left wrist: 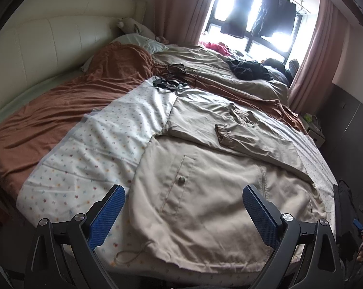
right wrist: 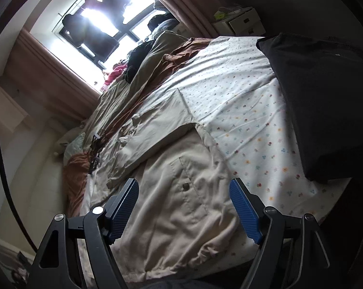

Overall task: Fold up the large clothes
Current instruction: 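Move both tools to the jacket hem edge, then close the left tool on the hem while the right tool closes beside it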

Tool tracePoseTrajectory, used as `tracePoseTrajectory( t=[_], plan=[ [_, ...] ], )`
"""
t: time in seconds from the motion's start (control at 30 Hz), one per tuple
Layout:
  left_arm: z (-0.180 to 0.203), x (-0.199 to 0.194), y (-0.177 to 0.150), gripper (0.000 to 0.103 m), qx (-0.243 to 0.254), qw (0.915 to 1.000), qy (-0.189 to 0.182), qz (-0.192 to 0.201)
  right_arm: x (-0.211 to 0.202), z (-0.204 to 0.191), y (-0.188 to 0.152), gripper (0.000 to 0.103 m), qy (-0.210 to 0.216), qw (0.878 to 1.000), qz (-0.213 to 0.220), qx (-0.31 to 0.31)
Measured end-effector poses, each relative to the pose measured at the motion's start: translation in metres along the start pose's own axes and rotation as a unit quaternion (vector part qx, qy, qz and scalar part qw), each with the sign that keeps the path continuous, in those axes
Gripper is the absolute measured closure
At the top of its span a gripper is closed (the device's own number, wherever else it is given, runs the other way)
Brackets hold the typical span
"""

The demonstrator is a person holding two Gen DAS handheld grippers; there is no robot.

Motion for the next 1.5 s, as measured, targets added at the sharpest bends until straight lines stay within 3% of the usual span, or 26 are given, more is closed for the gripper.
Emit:
tracePoseTrajectory(
  t=[0.3, 0.6, 0.83, 1.0, 1.23, 1.5],
  plan=[
    [-0.020, -0.005, -0.047, 0.004, -0.031, 0.9991, -0.005, -0.027, -0.008, 0.044, -0.036, 0.025, -0.021, 0.999, -0.026, -0.021],
    [-0.053, 0.003, -0.079, 0.004, -0.072, 0.9965, -0.009, -0.043, 0.008, 0.067, -0.062, 0.025, -0.001, 0.999, -0.050, -0.019],
    [-0.071, 0.031, -0.087, 0.028, -0.111, 0.9914, -0.027, -0.063, 0.033, 0.072, -0.071, 0.025, 0.009, 0.998, -0.062, 0.002],
    [-0.076, 0.054, -0.092, 0.042, -0.125, 0.9882, -0.035, -0.081, 0.053, 0.072, -0.075, 0.034, 0.021, 0.997, -0.076, 0.010],
    [-0.078, 0.083, -0.098, 0.050, -0.139, 0.9836, -0.046, -0.106, 0.077, 0.080, -0.077, 0.036, 0.012, 0.996, -0.089, 0.031],
    [-0.083, 0.108, -0.088, 0.060, -0.150, 0.9798, -0.054, -0.120, 0.102, 0.079, -0.070, 0.039, 0.045, 0.991, -0.101, 0.072]
  ],
)
Point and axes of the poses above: each gripper's, at about its wrist camera, not at the fingertips, and x roughly the way its jaws point, z to its right, y to its top, the point moved 3 cm from there along x, roughly the way its jaws point, and after that the axes turned 6 degrees about x, right-handed, at the moved point
